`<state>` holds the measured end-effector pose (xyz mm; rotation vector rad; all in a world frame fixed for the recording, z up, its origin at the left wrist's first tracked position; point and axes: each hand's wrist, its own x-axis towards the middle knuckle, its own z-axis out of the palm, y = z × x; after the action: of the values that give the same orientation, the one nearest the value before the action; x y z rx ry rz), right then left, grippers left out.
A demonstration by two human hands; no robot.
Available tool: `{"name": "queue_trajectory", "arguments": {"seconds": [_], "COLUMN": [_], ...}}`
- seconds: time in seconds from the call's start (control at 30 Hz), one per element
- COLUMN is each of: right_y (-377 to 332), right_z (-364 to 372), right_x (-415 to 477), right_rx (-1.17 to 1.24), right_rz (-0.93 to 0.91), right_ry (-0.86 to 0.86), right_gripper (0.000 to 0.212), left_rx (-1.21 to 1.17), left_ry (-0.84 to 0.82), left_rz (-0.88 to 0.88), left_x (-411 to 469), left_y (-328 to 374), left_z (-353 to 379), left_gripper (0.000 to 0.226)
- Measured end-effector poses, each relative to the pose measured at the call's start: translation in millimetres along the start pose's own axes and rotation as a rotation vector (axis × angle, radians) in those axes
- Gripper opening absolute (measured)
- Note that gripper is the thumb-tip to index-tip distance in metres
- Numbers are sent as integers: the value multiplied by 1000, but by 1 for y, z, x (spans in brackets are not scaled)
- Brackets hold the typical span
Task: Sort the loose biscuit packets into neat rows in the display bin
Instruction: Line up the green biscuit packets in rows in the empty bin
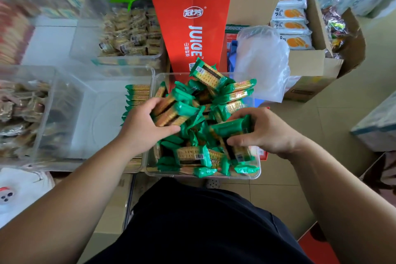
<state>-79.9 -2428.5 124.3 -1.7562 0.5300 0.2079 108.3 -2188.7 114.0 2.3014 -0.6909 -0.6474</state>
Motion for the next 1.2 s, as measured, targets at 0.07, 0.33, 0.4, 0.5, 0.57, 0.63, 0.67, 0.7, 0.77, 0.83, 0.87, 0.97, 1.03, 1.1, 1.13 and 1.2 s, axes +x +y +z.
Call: {"name": "queue_trajectory", "arguments": {"seconds": [0.07, 0.33, 0.4, 0.5, 0.57, 0.63, 0.67, 0.7, 0.77, 0.83, 0.87, 0.97, 1.03, 1.1, 1.13, 1.2], "right_y": [-7, -34, -40, -49, -57, -65, -70, -74, -83, -84, -82, -76, -82, -97, -105, -122], "right_z": [17, 70, 73, 77, 75, 68, 66, 64, 69, 81, 88, 104, 115, 127, 134, 150], "right_x": [8, 50, 55, 61, 66, 72, 74, 76, 80, 83, 84, 83, 79, 74, 73, 74], "right_rx": [-16, -624, -671, -750, -747, -715, -700, -695, -752, -824, -818, -742, -698, -610, -532, -365], "right_rz": [-2, 107, 122, 149, 158, 142, 130, 120, 112, 131, 165, 256, 271, 257, 231, 161], "right_ry": [-126, -376, -419, -408, -334, -215, -151, -93, -20, -13, -6, 88, 186, 323, 394, 473], "right_gripper": [37, 67, 68, 67, 56, 40, 37, 38, 42, 45, 46, 49, 46, 43, 41, 34], "left_rx": [16, 89, 94, 95, 148, 209, 223, 238, 308, 432, 514, 658, 672, 716, 738, 744], "left_ry": [50, 218, 241, 256, 234, 190, 163, 131, 52, -76, -155, -350, -420, -465, -482, -546], "left_rz": [-40, -252, -278, -299, -310, -312, -304, -294, -264, -219, -179, -33, 44, 123, 165, 211], "left_x": [-5, -32, -37, -36, -31, -24, -19, -15, -4, 7, 13, 29, 37, 43, 45, 48], "left_y": [-11, -68, -82, -105, -123, -145, -157, -169, -190, -206, -213, -229, -233, -233, -234, -239], "left_z": [-13, -50, -59, -72, -82, -91, -96, -100, -105, -109, -110, -112, -112, -112, -111, -107], "left_gripper": [74, 55, 54, 53, 54, 53, 52, 50, 47, 47, 48, 47, 43, 44, 46, 54]}}
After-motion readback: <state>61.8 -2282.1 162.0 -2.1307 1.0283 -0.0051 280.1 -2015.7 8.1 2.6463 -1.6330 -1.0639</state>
